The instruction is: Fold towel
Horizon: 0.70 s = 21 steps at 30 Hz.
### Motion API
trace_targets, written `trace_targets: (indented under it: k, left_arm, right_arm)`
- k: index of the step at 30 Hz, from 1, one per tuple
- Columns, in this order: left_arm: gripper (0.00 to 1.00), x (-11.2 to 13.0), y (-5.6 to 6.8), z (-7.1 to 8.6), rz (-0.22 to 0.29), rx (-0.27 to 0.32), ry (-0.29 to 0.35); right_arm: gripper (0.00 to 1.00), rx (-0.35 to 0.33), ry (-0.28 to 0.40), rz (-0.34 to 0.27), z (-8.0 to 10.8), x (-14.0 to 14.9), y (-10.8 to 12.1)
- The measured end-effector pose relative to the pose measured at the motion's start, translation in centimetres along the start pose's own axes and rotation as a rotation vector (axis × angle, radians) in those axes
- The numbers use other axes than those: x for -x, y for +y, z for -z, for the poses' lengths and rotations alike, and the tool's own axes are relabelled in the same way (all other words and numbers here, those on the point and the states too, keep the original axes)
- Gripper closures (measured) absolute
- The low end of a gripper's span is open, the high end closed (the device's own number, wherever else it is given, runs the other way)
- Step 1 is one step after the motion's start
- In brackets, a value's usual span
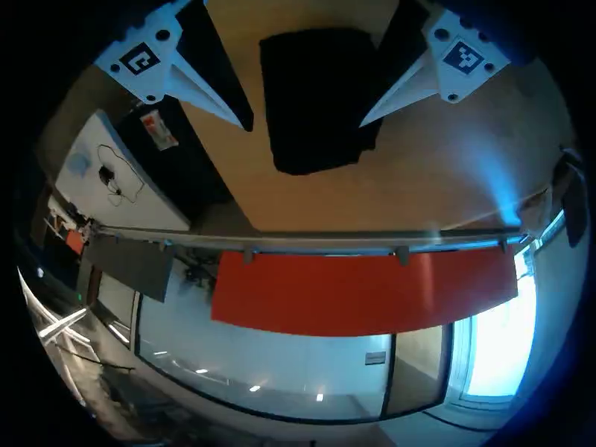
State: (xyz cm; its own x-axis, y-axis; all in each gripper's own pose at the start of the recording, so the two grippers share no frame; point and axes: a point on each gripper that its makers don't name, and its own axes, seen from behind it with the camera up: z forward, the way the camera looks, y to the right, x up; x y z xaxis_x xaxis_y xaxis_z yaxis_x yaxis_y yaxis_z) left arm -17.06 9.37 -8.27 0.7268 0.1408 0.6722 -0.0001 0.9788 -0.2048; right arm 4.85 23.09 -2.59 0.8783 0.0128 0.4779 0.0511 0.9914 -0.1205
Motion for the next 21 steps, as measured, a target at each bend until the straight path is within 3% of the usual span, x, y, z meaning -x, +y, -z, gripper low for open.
trace_targets:
  k: [10, 21]
  left_arm:
    - [0.06, -2.0, -1.0, -0.1, 0.012, -0.018, 0.058]
    - [0.06, -5.4, -2.2, 0.0, 0.049, -0.030, 0.172]
  right_arm:
    - [0.01, 0.008, 0.050, -0.070, -0.1, -0.9, -1.0]
    - [0.01, -0.012, 0.125, -0.074, 1.0, -3.6, -2.8]
